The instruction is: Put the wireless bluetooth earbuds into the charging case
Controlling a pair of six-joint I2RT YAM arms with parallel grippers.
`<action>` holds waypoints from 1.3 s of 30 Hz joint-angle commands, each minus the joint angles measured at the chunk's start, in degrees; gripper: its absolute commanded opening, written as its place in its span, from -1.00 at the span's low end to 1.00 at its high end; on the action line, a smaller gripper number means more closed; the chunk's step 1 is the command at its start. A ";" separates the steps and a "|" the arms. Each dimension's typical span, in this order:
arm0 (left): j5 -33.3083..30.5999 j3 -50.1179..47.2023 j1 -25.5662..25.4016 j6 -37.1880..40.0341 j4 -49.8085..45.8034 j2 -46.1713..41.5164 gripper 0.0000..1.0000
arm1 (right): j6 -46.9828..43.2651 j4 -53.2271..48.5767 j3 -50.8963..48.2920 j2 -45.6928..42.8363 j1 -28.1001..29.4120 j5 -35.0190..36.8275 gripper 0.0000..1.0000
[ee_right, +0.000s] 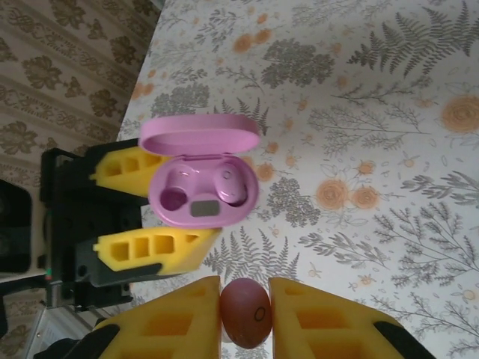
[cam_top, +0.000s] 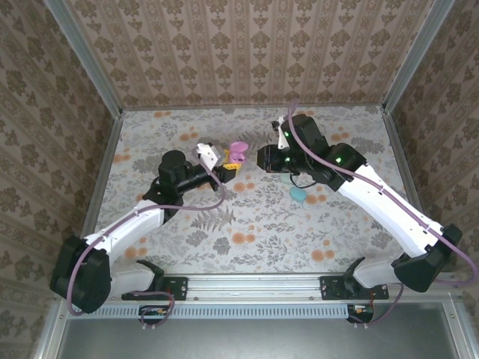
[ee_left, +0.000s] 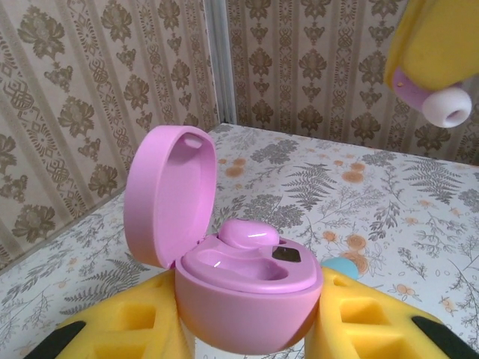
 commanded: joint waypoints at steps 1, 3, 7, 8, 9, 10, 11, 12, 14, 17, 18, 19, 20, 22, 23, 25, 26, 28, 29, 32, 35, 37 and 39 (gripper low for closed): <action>1.13 2.21 -0.91 2.34 2.56 0.17 -0.35 | 0.43 1.91 2.89 3.08 0.93 -0.16 -0.54; 1.19 2.31 -1.27 2.66 2.29 0.34 -0.35 | 0.24 1.97 4.52 4.74 1.32 -0.17 -0.54; 1.28 2.66 -1.63 3.28 1.61 0.36 -0.35 | 0.33 2.77 6.39 7.03 1.93 -0.02 -0.55; 1.25 2.61 -1.63 3.41 1.58 0.27 -0.35 | 0.17 2.65 6.96 7.63 2.12 0.37 -0.55; 1.15 2.63 -1.63 3.43 1.50 0.18 -0.35 | 0.16 2.06 7.61 8.21 2.28 0.97 -0.55; 1.03 2.63 -1.63 3.41 1.45 0.09 -0.35 | 0.18 1.69 8.06 8.76 2.36 1.35 -0.55; 1.04 2.56 -1.61 3.38 1.37 -0.04 -0.35 | 0.20 1.43 8.38 9.11 2.60 1.67 -0.55; 0.92 2.55 -1.63 3.38 1.23 -0.16 -0.35 | 0.16 1.58 8.49 9.45 2.72 1.81 -0.55; 0.84 2.48 -1.70 3.37 1.24 -0.34 -0.35 | 0.16 1.74 8.64 9.81 2.99 1.93 -0.55; 0.80 2.38 -1.66 3.35 1.10 -0.52 -0.35 | 0.33 1.70 9.15 10.76 3.23 2.03 -0.56; 0.83 2.39 -1.63 3.38 1.10 -0.52 -0.35 | 0.52 1.77 9.27 10.95 3.23 1.99 -0.56; 0.86 2.31 -1.65 3.42 1.20 -0.45 -0.35 | 0.55 1.94 9.26 11.13 3.30 2.08 -0.56; 0.80 2.32 -1.72 3.41 1.18 -0.45 -0.35 | 0.52 1.68 9.51 11.48 3.44 2.49 -0.56; 0.80 2.37 -1.68 3.35 1.28 -0.47 -0.35 | 0.43 0.64 10.19 12.09 3.53 3.34 -0.56; 0.83 2.33 -1.72 3.35 1.26 -0.51 -0.35 | 0.36 0.42 10.25 12.47 3.54 3.51 -0.56; 0.86 2.44 -1.67 3.21 1.19 -0.52 -0.35 | 0.38 0.55 10.25 12.82 3.75 3.86 -0.56; 0.82 2.44 -1.68 3.24 1.15 -0.57 -0.35 | 0.34 0.58 10.29 12.95 3.84 4.09 -0.56; 0.85 2.57 -1.72 3.25 1.10 -0.61 -0.35 | 0.28 0.53 10.54 13.36 4.19 4.56 -0.57; 0.75 2.55 -1.71 3.24 1.15 -0.62 -0.35 | 0.05 -0.22 11.15 13.66 4.56 5.57 -0.56; 0.29 2.53 -1.72 3.06 1.12 -0.70 -0.35 | -0.43 -0.52 11.77 14.23 4.82 4.28 -0.54; 0.10 2.55 -1.71 3.00 1.10 -0.78 -0.35 | -0.42 -0.24 11.63 14.33 4.90 3.26 -0.51; -0.08 2.51 -1.65 3.01 1.10 -0.91 -0.35 | -0.37 -0.70 11.62 14.29 4.94 3.34 -0.50; -0.17 2.56 -1.65 2.98 1.17 -1.05 -0.35 | -0.36 -1.04 11.60 14.31 4.93 3.33 -0.47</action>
